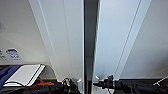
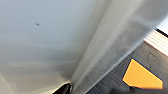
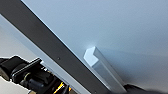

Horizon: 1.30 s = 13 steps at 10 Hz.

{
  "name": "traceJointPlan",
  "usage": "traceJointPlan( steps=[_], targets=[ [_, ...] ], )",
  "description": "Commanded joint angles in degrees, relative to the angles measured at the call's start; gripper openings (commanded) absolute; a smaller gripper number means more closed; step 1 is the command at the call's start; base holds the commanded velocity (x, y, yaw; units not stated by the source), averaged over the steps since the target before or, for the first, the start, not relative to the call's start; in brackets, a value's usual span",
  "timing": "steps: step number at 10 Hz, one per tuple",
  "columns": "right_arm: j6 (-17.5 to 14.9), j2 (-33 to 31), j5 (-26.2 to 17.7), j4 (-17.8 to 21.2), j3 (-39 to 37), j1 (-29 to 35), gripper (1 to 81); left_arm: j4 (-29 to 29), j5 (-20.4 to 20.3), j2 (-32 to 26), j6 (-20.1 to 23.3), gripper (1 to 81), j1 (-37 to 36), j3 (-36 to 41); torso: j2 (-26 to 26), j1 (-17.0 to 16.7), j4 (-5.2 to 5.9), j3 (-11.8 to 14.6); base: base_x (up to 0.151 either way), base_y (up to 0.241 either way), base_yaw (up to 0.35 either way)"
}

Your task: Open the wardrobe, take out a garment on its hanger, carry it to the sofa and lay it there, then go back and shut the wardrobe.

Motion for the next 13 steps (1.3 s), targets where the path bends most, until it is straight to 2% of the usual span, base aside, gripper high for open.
traceJointPlan(
  steps=[1, 4, 5, 6, 8, 9, 11, 12, 13],
  targets=[
    [1.12, -7.18, 5.09, -4.09, 18.17, -2.83, 81.1, -1.26, -10.50, -6.35, -0.08, 81.1, 7.87, 24.00, 0.00, 0.00, 0.00, 0.00, 0.000, 0.000, 0.000],
    [1.13, -17.84, 13.46, -8.93, 26.46, -9.07, 81.1, 1.93, -23.88, -15.76, 0.18, 81.1, 15.45, 28.68, 0.00, 0.00, 0.00, 0.00, 0.000, 0.000, 0.000],
    [1.21, -20.74, 15.48, -10.16, 27.70, -11.10, 81.1, 2.11, -27.24, -18.92, 0.53, 81.1, 17.29, 29.47, 0.00, 0.00, 0.00, 0.00, 0.000, 0.000, 0.000],
    [1.13, -23.82, 18.30, -11.31, 28.84, -12.86, 81.1, 2.90, -28.65, -22.27, 0.62, 81.1, 19.49, 29.65, 0.02, 0.02, 0.00, 0.00, 0.000, 0.000, 0.000],
    [1.30, -29.80, 23.92, -12.72, 29.99, -15.58, 81.1, 5.89, -37.26, -28.78, 0.71, 81.1, 25.47, 29.39, 0.00, 0.04, -0.02, 0.00, 0.000, 0.000, 0.000],
    [1.30, -32.35, 25.68, -12.98, 30.16, -16.90, 81.1, 7.29, -40.95, -32.12, 0.62, 81.1, 28.71, 28.52, 0.00, 0.04, -0.02, 0.00, 0.000, 0.000, 0.000],
    [1.30, -37.43, 29.89, -13.07, 29.29, -20.06, 81.1, 8.17, -51.10, -38.17, 0.45, 81.1, 36.87, 23.45, 0.02, 0.04, -0.02, 0.00, 0.000, 0.000, 0.000],
    [1.30, -40.08, 31.31, -13.24, 27.81, -21.47, 81.1, 8.35, -57.01, -40.03, 0.09, 81.1, 40.57, 19.40, 0.00, 0.04, 0.00, 0.02, 0.000, 0.000, 0.000],
    [2.00, -42.02, 31.49, -12.81, 25.95, -22.27, 81.1, 8.35, -61.17, -40.48, 0.00, 81.1, 43.48, 15.86, -0.02, -0.05, 0.00, 0.05, 0.000, 0.000, 0.000]
  ],
)
